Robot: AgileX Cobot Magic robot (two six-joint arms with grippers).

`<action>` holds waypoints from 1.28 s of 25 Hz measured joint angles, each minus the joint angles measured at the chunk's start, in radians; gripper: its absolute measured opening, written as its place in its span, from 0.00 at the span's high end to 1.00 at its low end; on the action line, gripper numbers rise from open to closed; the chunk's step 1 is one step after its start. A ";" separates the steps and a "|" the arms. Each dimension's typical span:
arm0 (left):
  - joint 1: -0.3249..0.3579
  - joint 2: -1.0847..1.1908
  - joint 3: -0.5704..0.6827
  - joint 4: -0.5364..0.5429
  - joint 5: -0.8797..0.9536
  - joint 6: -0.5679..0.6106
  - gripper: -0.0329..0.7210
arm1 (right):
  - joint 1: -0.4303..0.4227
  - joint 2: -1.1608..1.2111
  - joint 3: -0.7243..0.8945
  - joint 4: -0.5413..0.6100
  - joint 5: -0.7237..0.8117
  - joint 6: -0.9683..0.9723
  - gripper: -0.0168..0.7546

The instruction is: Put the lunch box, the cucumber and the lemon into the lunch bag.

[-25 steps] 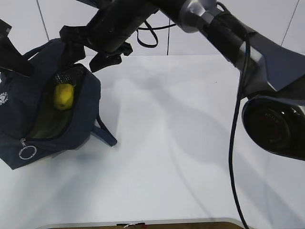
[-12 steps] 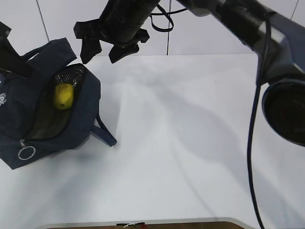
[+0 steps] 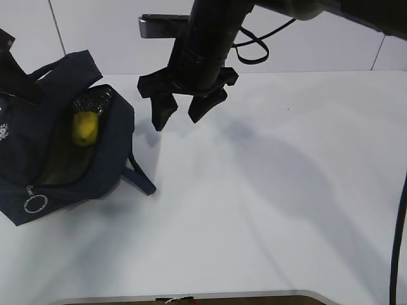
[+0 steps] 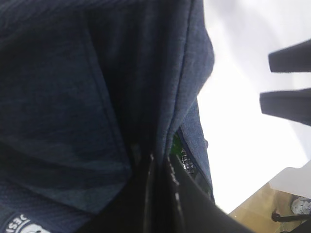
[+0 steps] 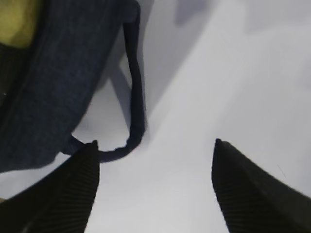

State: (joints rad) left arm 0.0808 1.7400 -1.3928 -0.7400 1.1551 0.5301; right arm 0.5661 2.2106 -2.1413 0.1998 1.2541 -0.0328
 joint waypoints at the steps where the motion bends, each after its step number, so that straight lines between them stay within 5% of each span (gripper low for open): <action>1: 0.000 0.000 0.000 0.000 0.000 0.000 0.97 | 0.000 0.002 0.003 0.002 -0.002 0.005 0.24; 12: 0.000 0.000 0.000 0.000 0.000 0.000 0.97 | 0.000 0.031 0.008 0.152 -0.194 0.011 0.24; 32: 0.000 0.000 0.000 0.000 0.000 0.000 0.97 | 0.000 0.170 0.010 0.379 -0.289 -0.120 0.24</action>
State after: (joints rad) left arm 0.0808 1.7400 -1.3928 -0.7400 1.1551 0.5301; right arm 0.5661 2.3803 -2.1316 0.5784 0.9648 -0.1531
